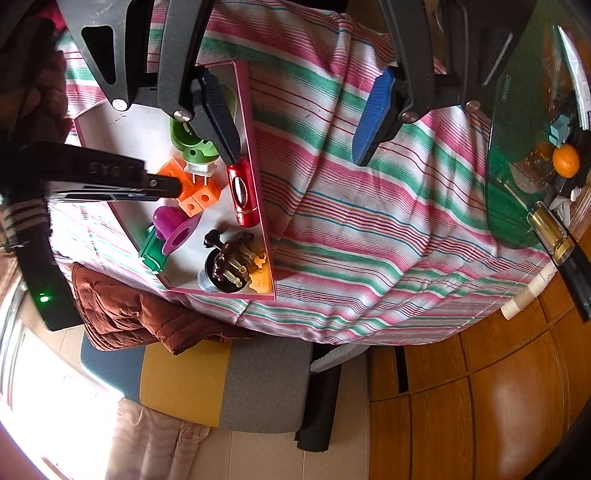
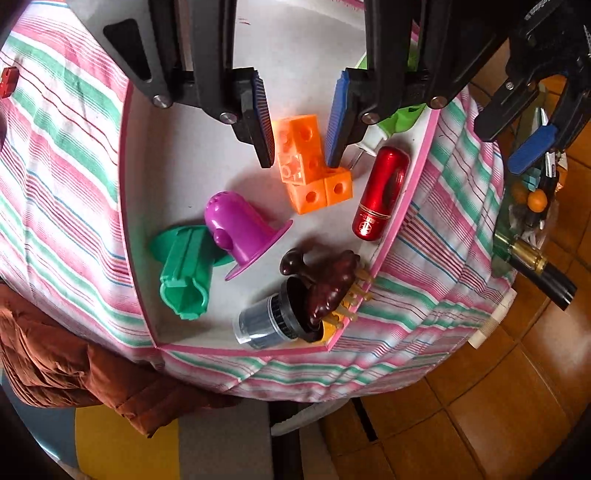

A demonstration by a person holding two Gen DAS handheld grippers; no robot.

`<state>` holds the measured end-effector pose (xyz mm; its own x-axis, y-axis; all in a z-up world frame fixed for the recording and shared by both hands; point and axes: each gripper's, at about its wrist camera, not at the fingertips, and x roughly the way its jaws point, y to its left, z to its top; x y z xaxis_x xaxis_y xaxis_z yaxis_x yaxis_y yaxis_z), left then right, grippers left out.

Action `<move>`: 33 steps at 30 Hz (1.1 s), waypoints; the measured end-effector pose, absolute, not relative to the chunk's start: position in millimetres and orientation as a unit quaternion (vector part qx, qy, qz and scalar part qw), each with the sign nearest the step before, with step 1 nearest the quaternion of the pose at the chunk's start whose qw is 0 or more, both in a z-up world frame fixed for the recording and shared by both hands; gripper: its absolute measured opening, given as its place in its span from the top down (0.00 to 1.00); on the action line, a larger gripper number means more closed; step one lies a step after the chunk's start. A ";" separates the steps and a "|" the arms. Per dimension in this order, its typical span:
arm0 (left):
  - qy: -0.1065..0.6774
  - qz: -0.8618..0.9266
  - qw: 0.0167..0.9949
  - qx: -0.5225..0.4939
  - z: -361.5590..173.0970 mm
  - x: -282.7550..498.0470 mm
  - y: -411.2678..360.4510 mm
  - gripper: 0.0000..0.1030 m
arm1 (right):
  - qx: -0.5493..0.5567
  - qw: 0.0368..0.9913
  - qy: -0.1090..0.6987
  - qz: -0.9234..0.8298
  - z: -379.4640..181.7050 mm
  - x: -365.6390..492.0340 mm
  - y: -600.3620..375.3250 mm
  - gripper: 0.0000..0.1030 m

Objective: Organize rigid objects
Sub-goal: 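Lower the orange cube stack into the tray and open the right gripper, then move both grippers from the tray to the red puzzle piece and yellow sponge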

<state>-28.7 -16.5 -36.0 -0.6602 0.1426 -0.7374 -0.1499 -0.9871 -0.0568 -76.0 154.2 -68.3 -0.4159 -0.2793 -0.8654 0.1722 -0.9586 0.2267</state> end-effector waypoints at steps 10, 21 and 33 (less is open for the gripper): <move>0.016 0.914 0.084 -0.397 -26.5 -25.1 -10.1 0.38 | 0.474 0.103 -0.064 -0.872 -35.9 -52.0 195.5 0.73; 0.039 0.916 0.099 -0.386 -15.1 -20.3 10.6 0.34 | 0.453 -0.011 -0.090 -0.887 -21.9 -33.0 303.6 0.73; 0.085 0.914 0.142 -0.370 1.4 -22.6 59.6 0.34 | 0.422 -0.181 -0.153 -0.875 -34.7 -1.0 449.9 0.73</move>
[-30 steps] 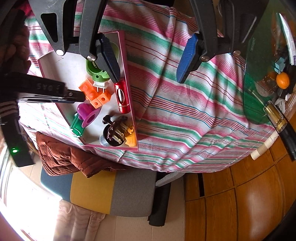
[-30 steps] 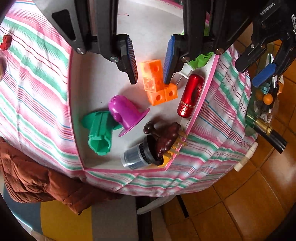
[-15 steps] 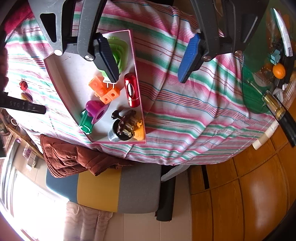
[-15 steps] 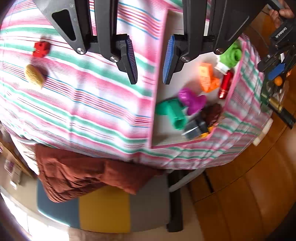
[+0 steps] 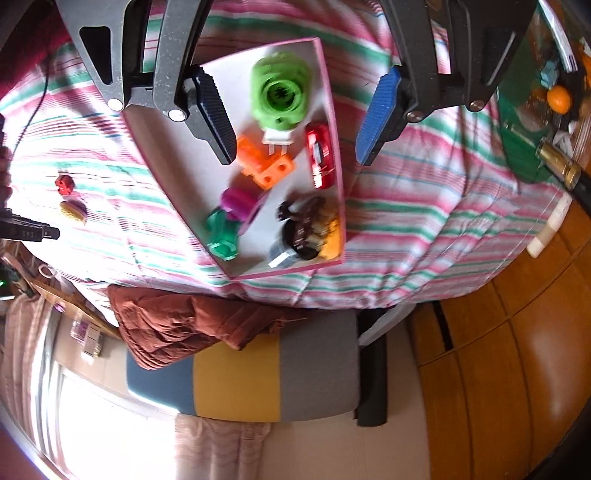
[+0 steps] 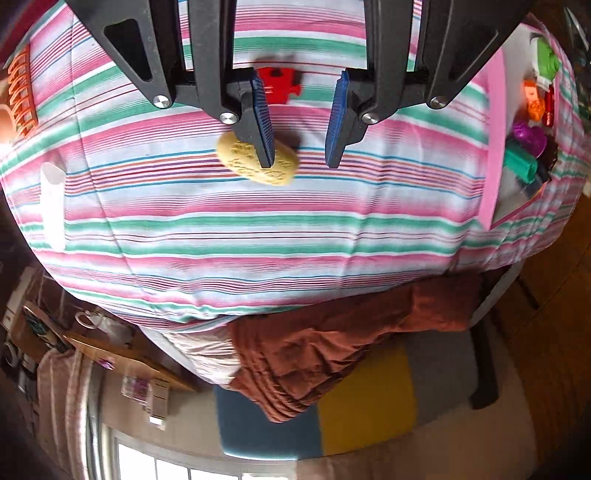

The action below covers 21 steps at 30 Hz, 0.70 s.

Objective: Organize rigid objects
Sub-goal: 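Move both grippers from the tray to the red puzzle piece and yellow sponge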

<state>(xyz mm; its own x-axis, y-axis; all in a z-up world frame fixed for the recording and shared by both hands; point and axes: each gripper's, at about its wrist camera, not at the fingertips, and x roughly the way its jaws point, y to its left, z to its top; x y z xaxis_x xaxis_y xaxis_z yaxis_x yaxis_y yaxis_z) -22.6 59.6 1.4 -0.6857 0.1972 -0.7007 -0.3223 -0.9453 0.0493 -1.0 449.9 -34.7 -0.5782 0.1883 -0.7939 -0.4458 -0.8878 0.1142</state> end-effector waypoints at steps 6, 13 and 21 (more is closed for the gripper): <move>0.110 0.909 0.176 -0.360 6.4 -22.4 98.7 0.34 | -0.402 0.248 0.271 0.839 -46.7 24.7 508.5 0.73; 0.135 0.895 0.219 -0.364 3.3 -22.3 149.1 0.34 | -0.398 0.245 0.308 0.829 -48.1 30.7 516.3 0.73; 0.155 0.877 0.259 -0.373 -5.3 -22.7 198.6 0.34 | -0.395 0.242 0.344 0.817 -52.6 35.6 527.2 0.73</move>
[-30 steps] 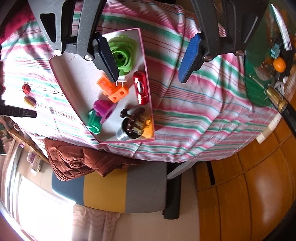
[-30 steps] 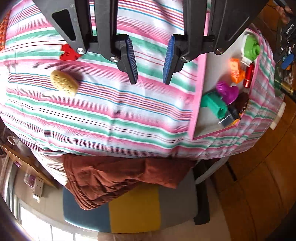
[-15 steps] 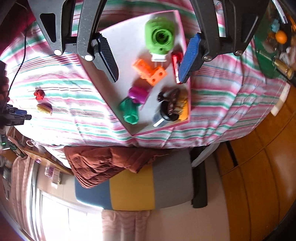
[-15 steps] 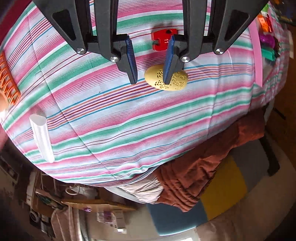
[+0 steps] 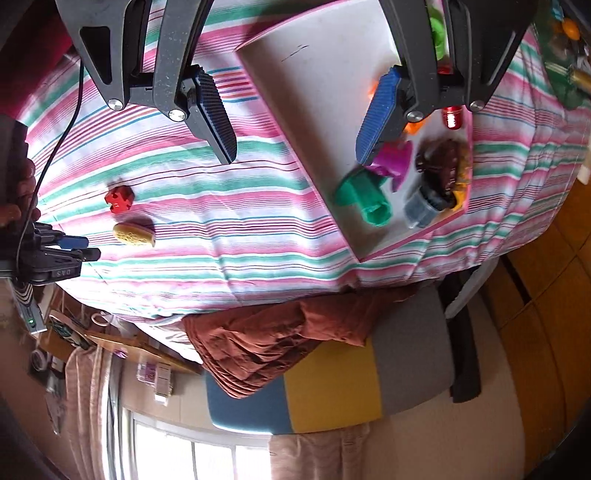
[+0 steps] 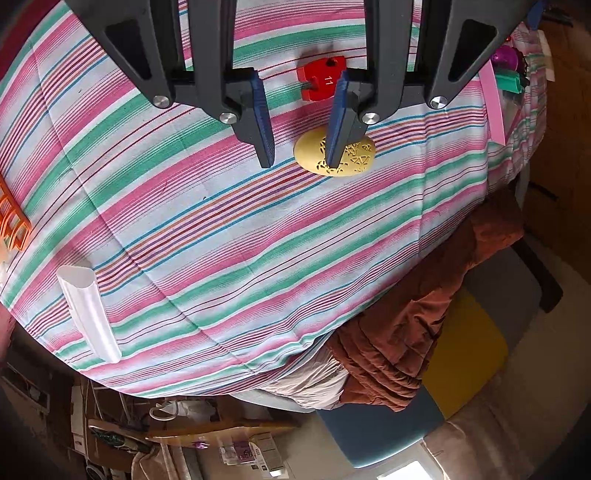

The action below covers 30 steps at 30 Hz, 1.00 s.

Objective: Organize rigid objects
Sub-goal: 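Move both grippers from the tray to the red puzzle piece and yellow sponge, then grasp the red puzzle piece with the left gripper while the right approaches the yellow sponge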

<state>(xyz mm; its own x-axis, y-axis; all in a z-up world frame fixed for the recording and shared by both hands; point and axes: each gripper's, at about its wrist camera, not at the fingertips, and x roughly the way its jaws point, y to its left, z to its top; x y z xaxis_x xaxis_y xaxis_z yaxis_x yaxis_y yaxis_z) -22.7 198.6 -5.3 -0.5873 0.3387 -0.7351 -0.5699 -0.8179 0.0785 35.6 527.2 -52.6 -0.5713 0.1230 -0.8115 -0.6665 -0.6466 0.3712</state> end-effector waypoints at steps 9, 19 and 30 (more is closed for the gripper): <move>0.167 0.852 0.301 -0.394 -19.6 -26.4 245.7 0.34 | -0.386 0.246 0.368 0.809 -53.6 40.1 534.6 0.73; 0.191 0.798 0.394 -0.414 -40.8 -22.1 324.1 0.37 | -0.362 0.252 0.412 0.798 -52.6 51.6 548.2 0.73; 0.190 0.756 0.433 -0.452 -75.6 -12.1 405.6 0.30 | -0.363 0.233 0.429 0.794 -56.0 48.8 550.0 0.72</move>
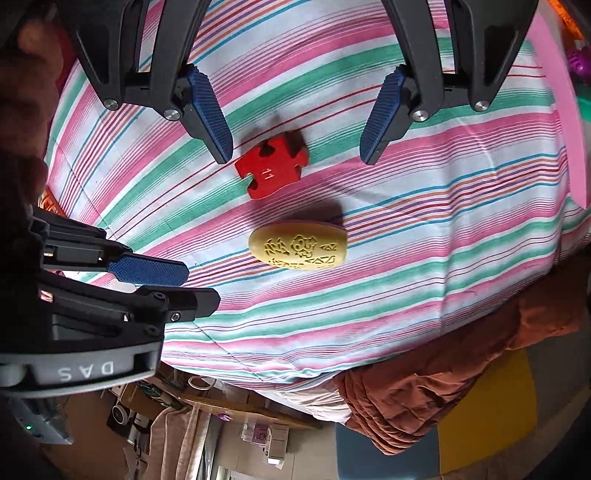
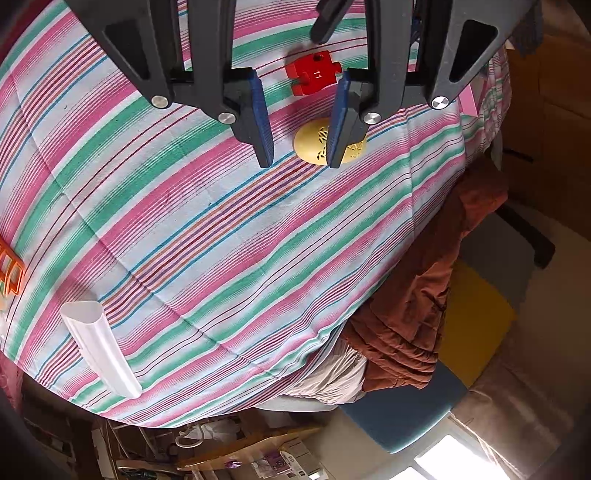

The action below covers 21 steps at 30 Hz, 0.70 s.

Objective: Organize rigid objects
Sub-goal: 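Grasp the red puzzle piece with the left gripper while the right approaches the yellow sponge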

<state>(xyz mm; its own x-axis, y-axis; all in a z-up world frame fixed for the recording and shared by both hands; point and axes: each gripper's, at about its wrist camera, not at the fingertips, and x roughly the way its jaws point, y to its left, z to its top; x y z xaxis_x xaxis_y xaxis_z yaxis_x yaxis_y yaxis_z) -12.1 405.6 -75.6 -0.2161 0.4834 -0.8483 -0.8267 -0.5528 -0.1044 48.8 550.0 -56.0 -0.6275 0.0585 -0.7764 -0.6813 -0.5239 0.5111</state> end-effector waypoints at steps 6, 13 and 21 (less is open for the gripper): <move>0.207 0.767 0.417 -0.441 -94.2 -11.8 424.8 0.46 | -0.360 0.232 0.437 0.791 -56.9 50.0 552.0 0.71; 0.199 0.775 0.428 -0.421 -93.7 -5.3 385.3 0.54 | -0.376 0.222 0.430 0.790 -60.3 44.5 548.4 0.71; 0.199 0.791 0.415 -0.403 -92.4 22.2 317.0 0.53 | -0.428 0.193 0.403 0.785 -73.3 28.5 533.5 0.67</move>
<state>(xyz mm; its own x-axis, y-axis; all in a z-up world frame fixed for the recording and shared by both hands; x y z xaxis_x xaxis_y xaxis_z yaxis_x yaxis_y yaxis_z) 22.2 317.0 -92.4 -0.3307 0.4972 -0.8021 -0.8170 -0.5762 -0.0203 28.5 533.5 -73.3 -0.5593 -0.0418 -0.8279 -0.6484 -0.6002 0.4684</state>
